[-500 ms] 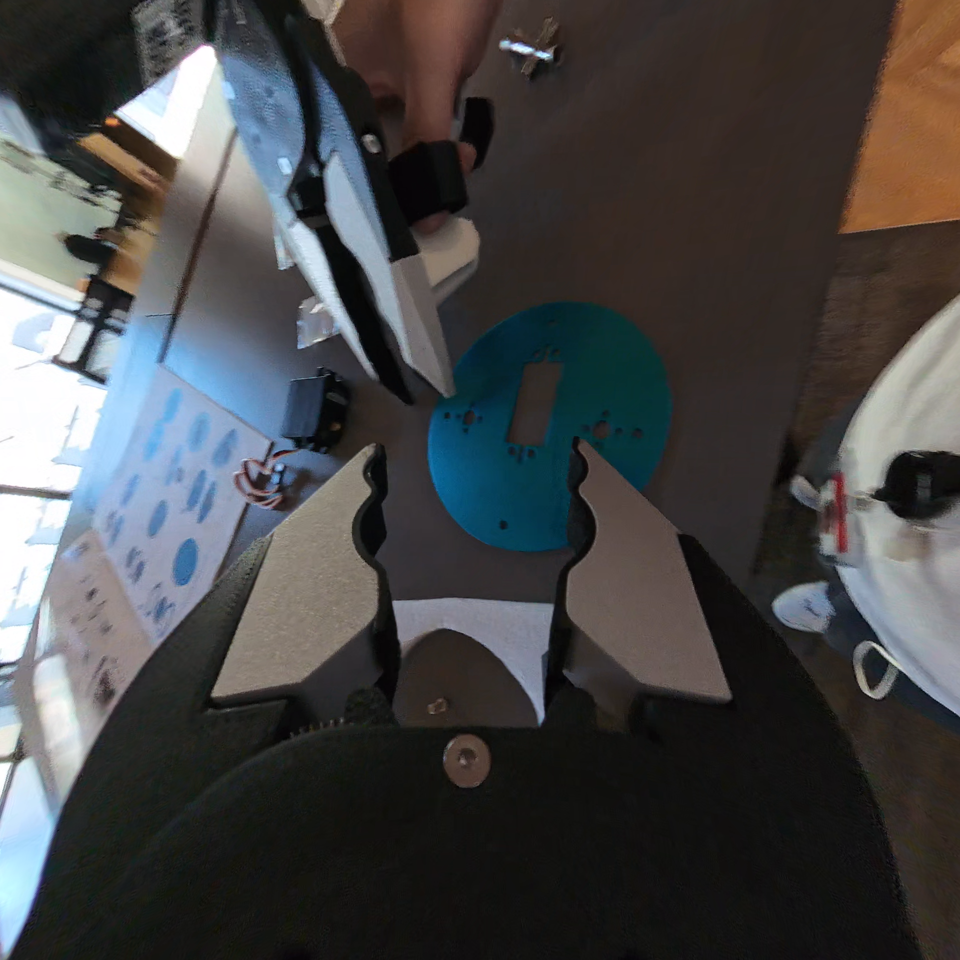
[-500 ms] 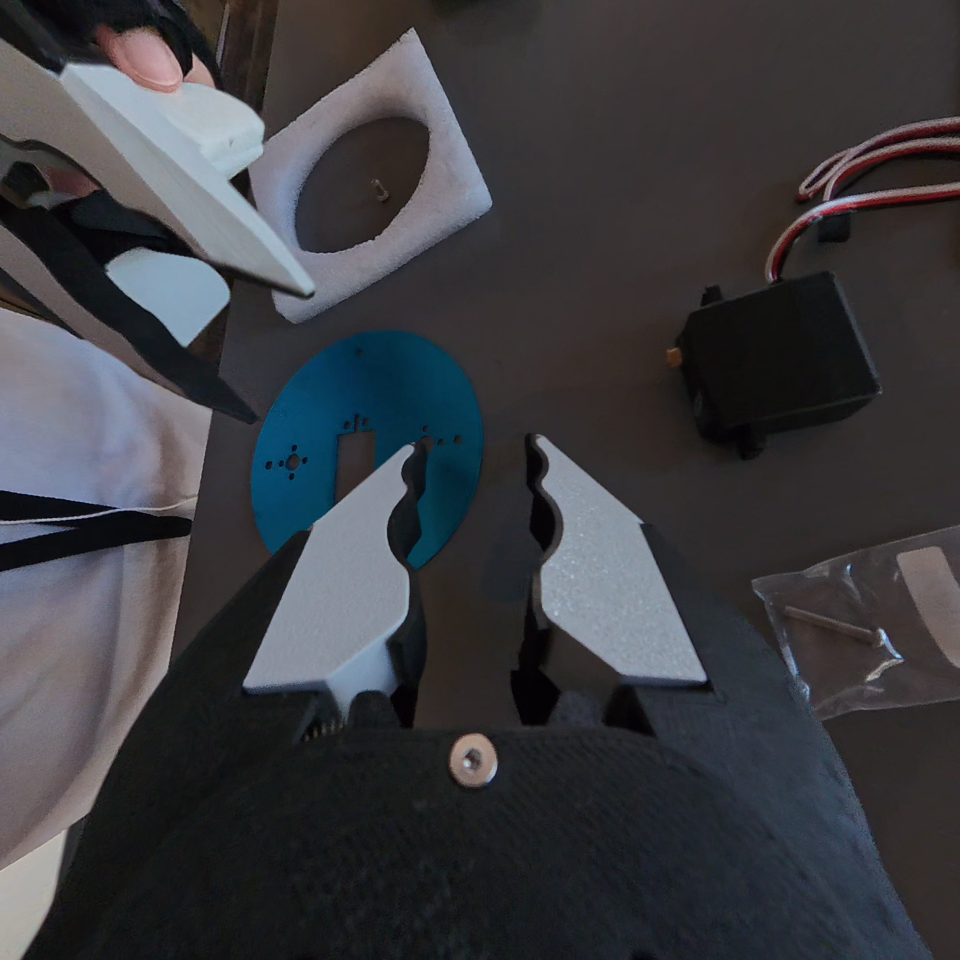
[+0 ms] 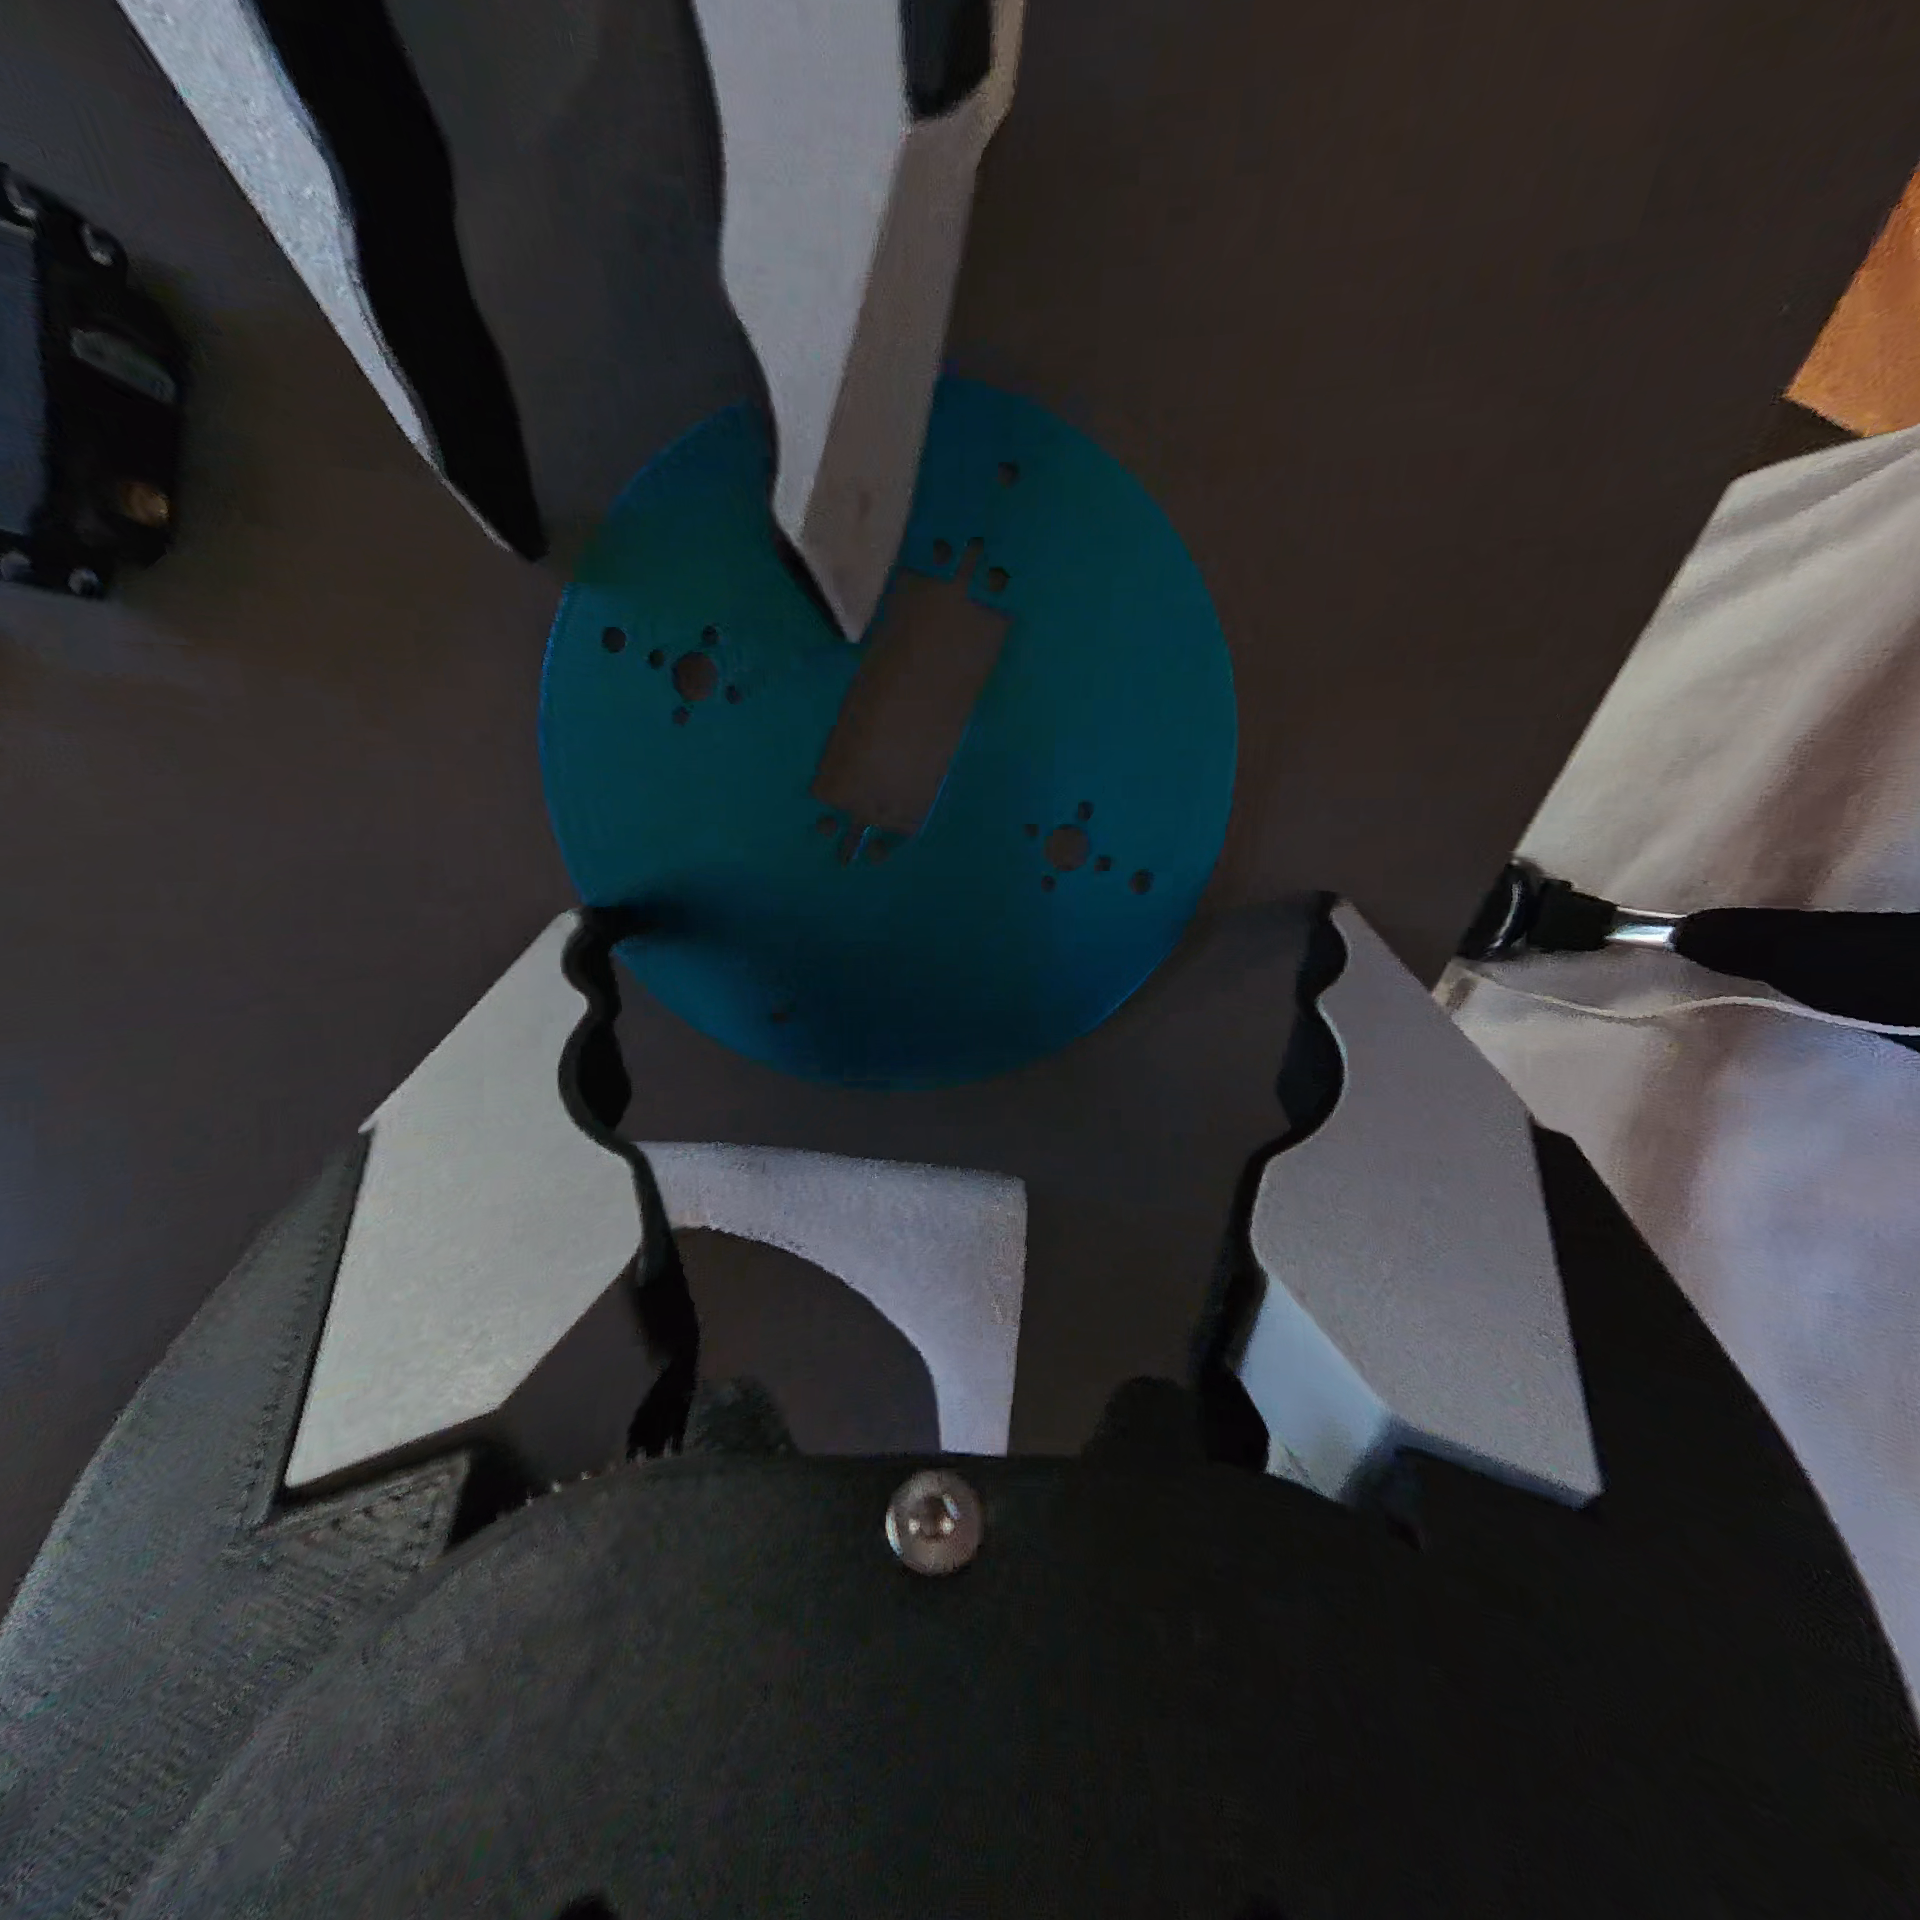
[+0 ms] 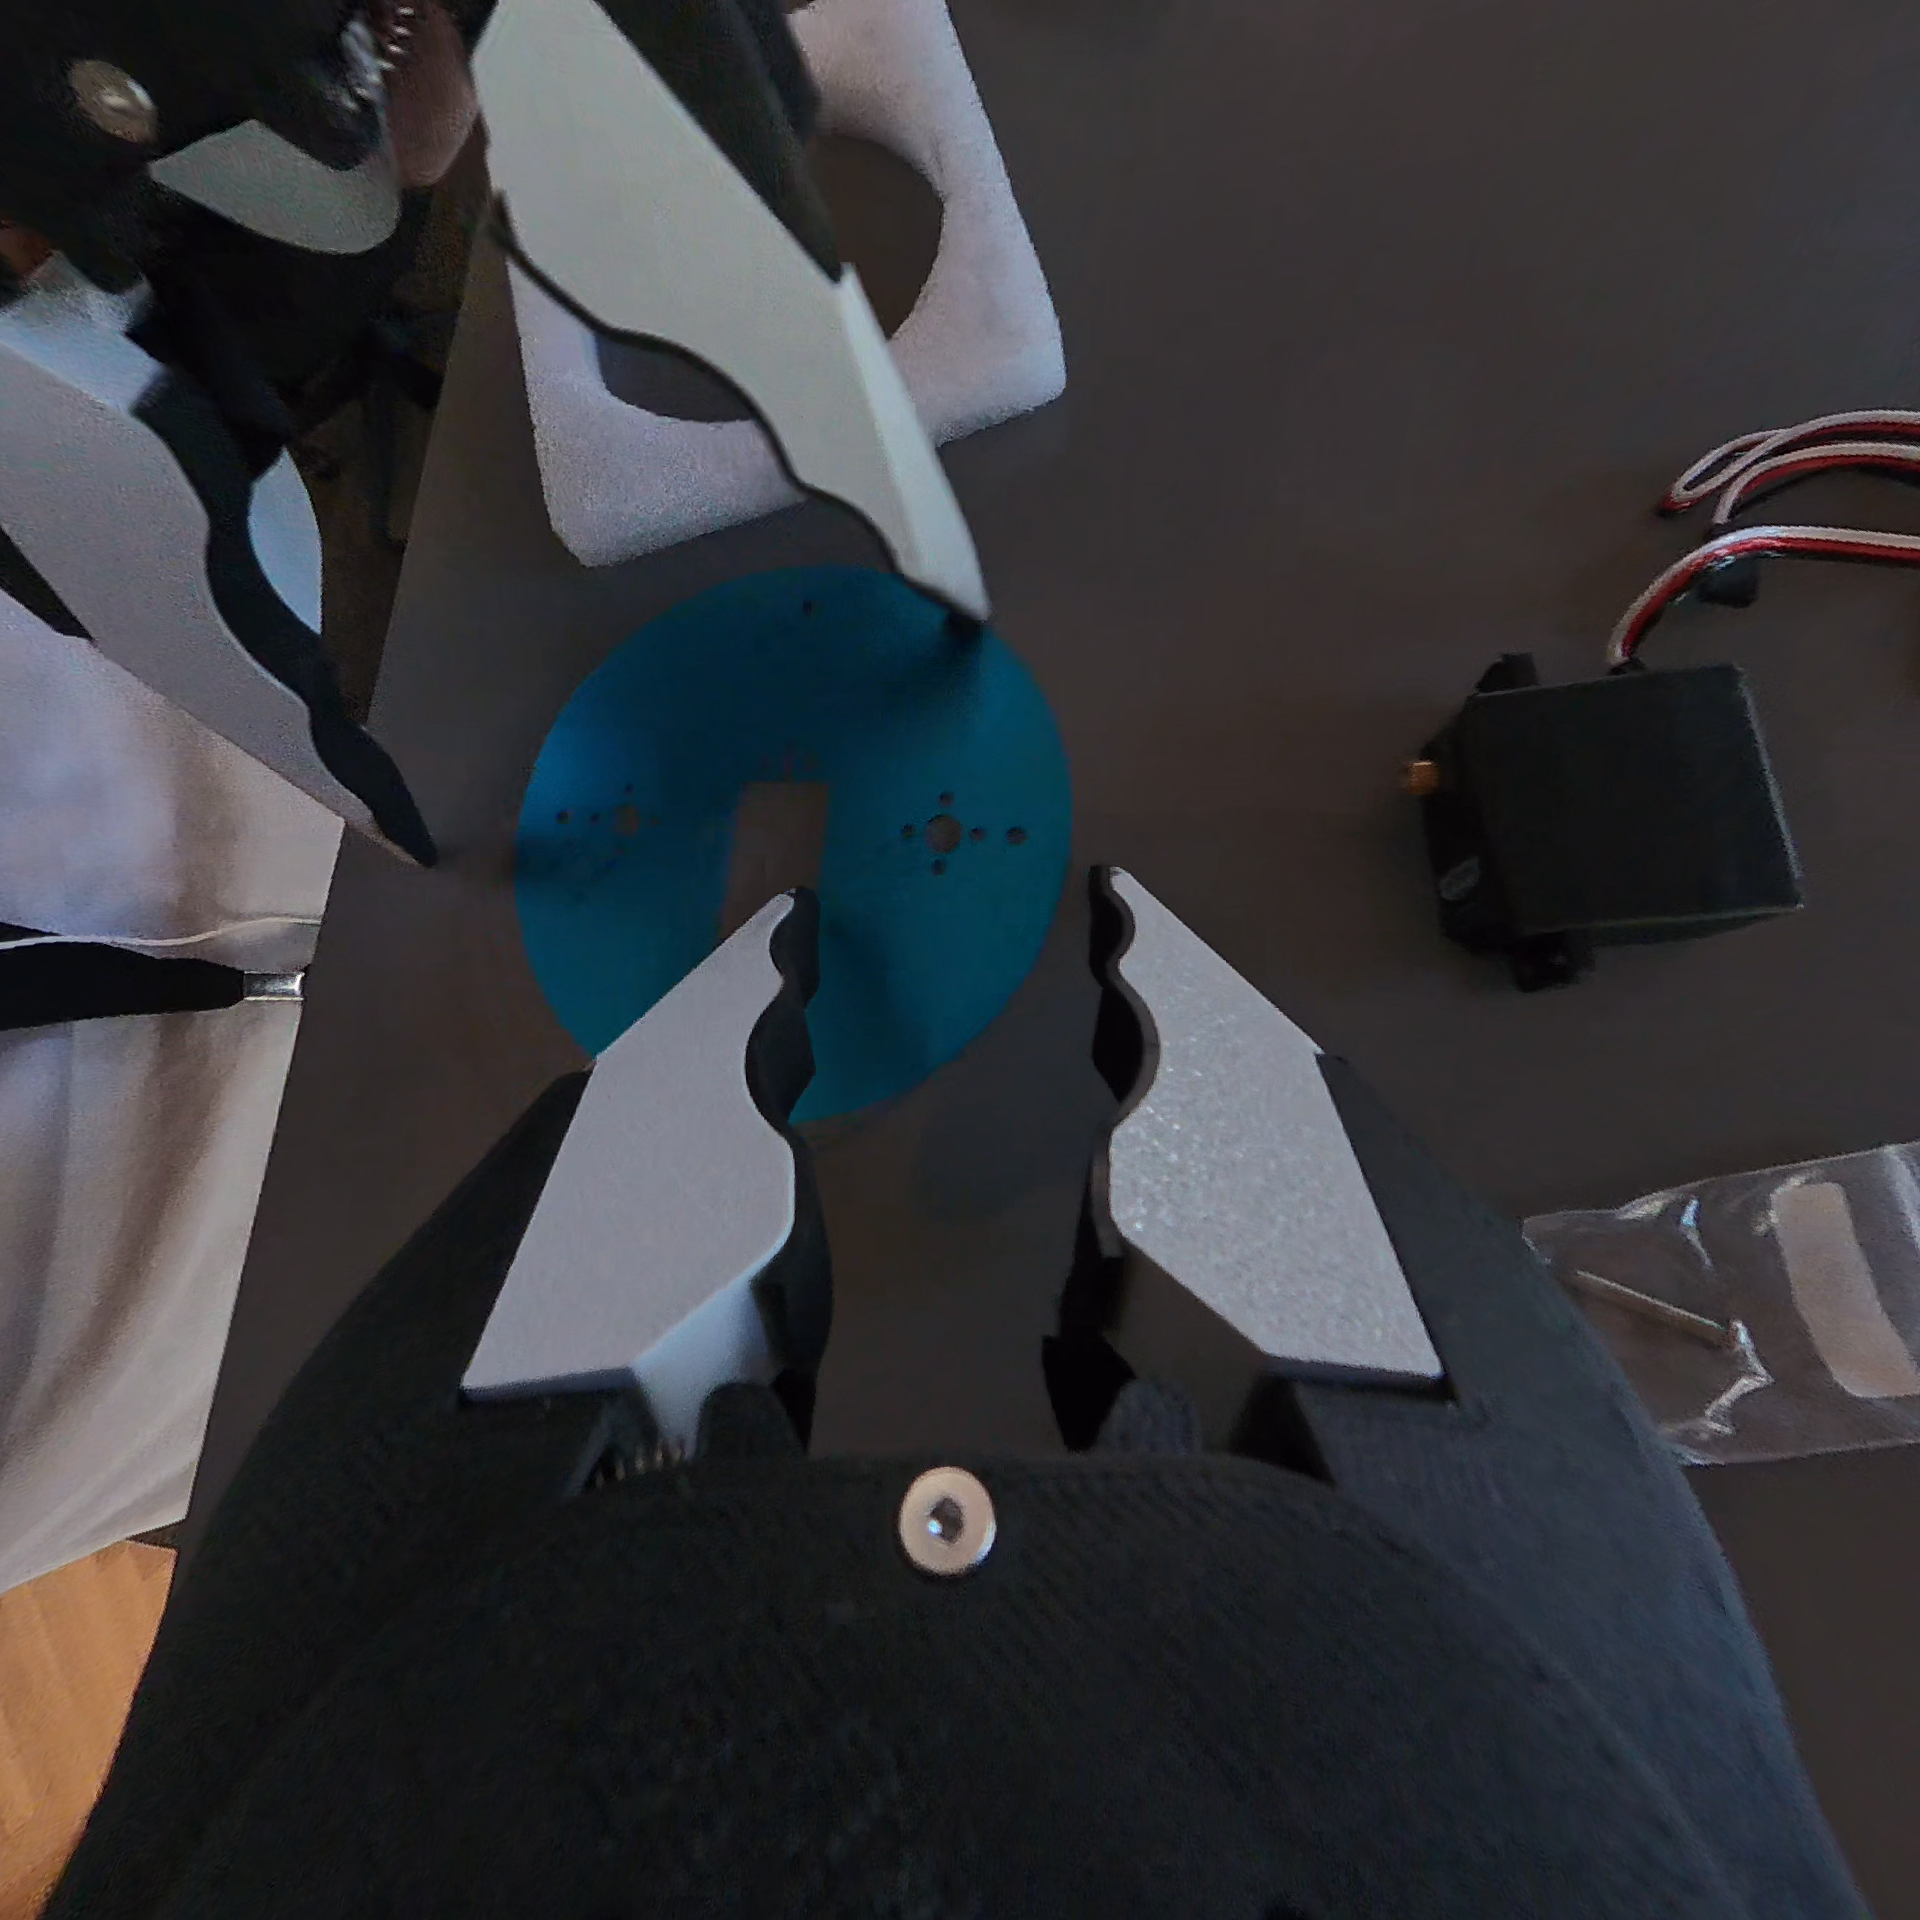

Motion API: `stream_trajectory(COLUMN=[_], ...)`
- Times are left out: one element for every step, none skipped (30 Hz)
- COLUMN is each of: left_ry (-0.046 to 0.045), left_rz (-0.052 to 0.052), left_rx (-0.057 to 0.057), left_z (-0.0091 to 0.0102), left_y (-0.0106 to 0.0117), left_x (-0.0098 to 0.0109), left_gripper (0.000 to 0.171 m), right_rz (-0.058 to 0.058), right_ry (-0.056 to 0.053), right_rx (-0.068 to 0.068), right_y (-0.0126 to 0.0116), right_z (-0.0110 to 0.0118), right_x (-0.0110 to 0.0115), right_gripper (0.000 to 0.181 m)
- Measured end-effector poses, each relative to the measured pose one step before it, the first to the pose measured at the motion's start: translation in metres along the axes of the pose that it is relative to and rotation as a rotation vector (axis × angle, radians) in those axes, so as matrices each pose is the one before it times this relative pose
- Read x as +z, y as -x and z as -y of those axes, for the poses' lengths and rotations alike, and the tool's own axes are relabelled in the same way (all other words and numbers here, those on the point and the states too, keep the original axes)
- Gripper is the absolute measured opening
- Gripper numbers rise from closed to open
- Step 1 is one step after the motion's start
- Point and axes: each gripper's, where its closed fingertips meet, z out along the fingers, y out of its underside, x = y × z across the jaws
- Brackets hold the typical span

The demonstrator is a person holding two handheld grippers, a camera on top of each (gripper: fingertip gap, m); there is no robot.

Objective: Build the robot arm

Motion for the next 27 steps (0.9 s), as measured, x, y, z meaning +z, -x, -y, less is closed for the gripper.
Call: stream_trajectory(left_ry=[0.03251,0.03076,0.02337,0.01715,0.01416,0.00349,0.00110,0.00731,0.00747,0.00700,0.01160,0.01107,0.01184,0.01849,0.02008,0.00870,0.01429,0.01936,0.01205,0.00535,0.00291,0.00274,0.00168,0.00226,0.00326,0.00316,0.00413], left_rz=[0.0039,0.0018,0.0019,0.0000,-0.0050,-0.0025,0.0008,0.0077,0.0131,0.0096,0.0070,0.0005,-0.0012,-0.0211,-0.0230,-0.0085,-0.0024,-0.0016,-0.0020,-0.0015,-0.0002,-0.0005,0.0000,0.0004,0.0001,-0.0001,0.0000], left_rx=[-0.0042,-0.0050,0.0010,0.0064,0.0109,0.0086,0.0078,0.0026,0.0030,0.0044,0.0011,0.0041,-0.0001,-0.0117,-0.0173,-0.0013,0.0133,0.0068,0.0091,0.0064,0.0023,-0.0013,-0.0016,-0.0045,-0.0017,-0.0008,-0.0018], left_z=[-0.00156,-0.00108,-0.00022,0.00047,0.00043,0.00050,0.00017,-0.00026,-0.00037,-0.00027,-0.00085,-0.00087,-0.00114,-0.00192,-0.00215,-0.00048,-0.00081,-0.00093,-0.00005,0.00055,0.00032,-0.00011,-0.00009,0.00004,0.00019,0.00006,0.00006], left_y=[0.00255,0.00218,0.00143,0.00046,-0.00100,-0.00088,-0.00004,0.00189,0.00311,0.00278,0.00292,0.00220,0.00259,0.00036,0.00055,0.00206,0.00128,0.00080,-0.00056,-0.00131,-0.00070,-0.00002,0.00018,0.00010,-0.00002,-0.00014,-0.00019], left_x=[0.00064,0.00073,0.00065,0.00012,-0.00029,-0.00023,-0.00022,-0.00032,-0.00055,-0.00039,-0.00003,0.00050,0.00129,0.00179,0.00238,0.00167,-0.00014,-0.00065,-0.00079,-0.00047,-0.00025,-0.00007,-0.00021,-0.00023,-0.00028,-0.00029,-0.00025], left_gripper=[0.133,0.137,0.142,0.142,0.140,0.138,0.138,0.140,0.141,0.143,0.145,0.147,0.152,0.153,0.155,0.158,0.158,0.156,0.152,0.149,0.149,0.148,0.148,0.146,0.145,0.144,0.143], right_rz=[0.0059,0.0018,0.0024,-0.0013,-0.0023,0.0009,0.0061,0.0050,0.0021,0.0006,-0.0001,-0.0001,0.0010,-0.0005,-0.0003,-0.0006,-0.0006,0.0001,0.0004,0.0007,0.0013,0.0024,0.0043,0.0051,0.0030,0.0020,0.0036], right_ry=[-0.0037,-0.0031,-0.0010,-0.0032,-0.0049,-0.0067,-0.0054,-0.0028,-0.0002,0.0009,0.0010,0.0006,0.0006,0.0005,0.0006,0.0008,0.0004,-0.0001,-0.0002,0.0003,0.0002,-0.0003,0.0000,0.0010,0.0003,-0.0005,0.0000], right_rx=[-0.0002,-0.0009,-0.0029,-0.0029,-0.0016,0.0033,0.0076,0.0046,0.0006,-0.0023,-0.0032,-0.0009,0.0007,-0.0003,-0.0001,-0.0008,-0.0008,0.0011,0.0010,-0.0003,-0.0006,0.0005,0.0017,0.0021,0.0003,0.0007,0.0002], right_y=[0.00122,0.00056,0.00047,-0.00049,-0.00098,-0.00073,0.00007,0.00019,0.00003,0.00006,0.00013,0.00028,0.00028,0.00014,-0.00002,0.00003,0.00003,-0.00004,-0.00005,0.00008,0.00014,0.00024,0.00051,0.00060,0.00023,0.00027,0.00044], right_z=[0.00033,0.00017,-0.00023,-0.00003,0.00002,0.00006,0.00006,0.00003,-0.00019,-0.00017,-0.00015,-0.00015,-0.00007,-0.00002,0.00001,-0.00007,-0.00001,0.00006,-0.00002,-0.00005,-0.00003,-0.00007,-0.00013,-0.00020,-0.00018,-0.00010,-0.00019], right_x=[0.00046,0.00033,0.00008,0.00001,-0.00003,-0.00011,-0.00009,-0.00025,-0.00016,-0.00007,-0.00011,-0.00001,0.00000,-0.00006,0.00006,0.00004,0.00006,0.00002,-0.00008,-0.00002,-0.00001,-0.00013,-0.00020,-0.00021,-0.00022,0.00000,-0.00021], right_gripper=[0.052,0.052,0.051,0.049,0.047,0.046,0.045,0.045,0.045,0.044,0.044,0.044,0.044,0.044,0.044,0.044,0.044,0.044,0.044,0.044,0.044,0.044,0.044,0.044,0.044,0.044,0.044])
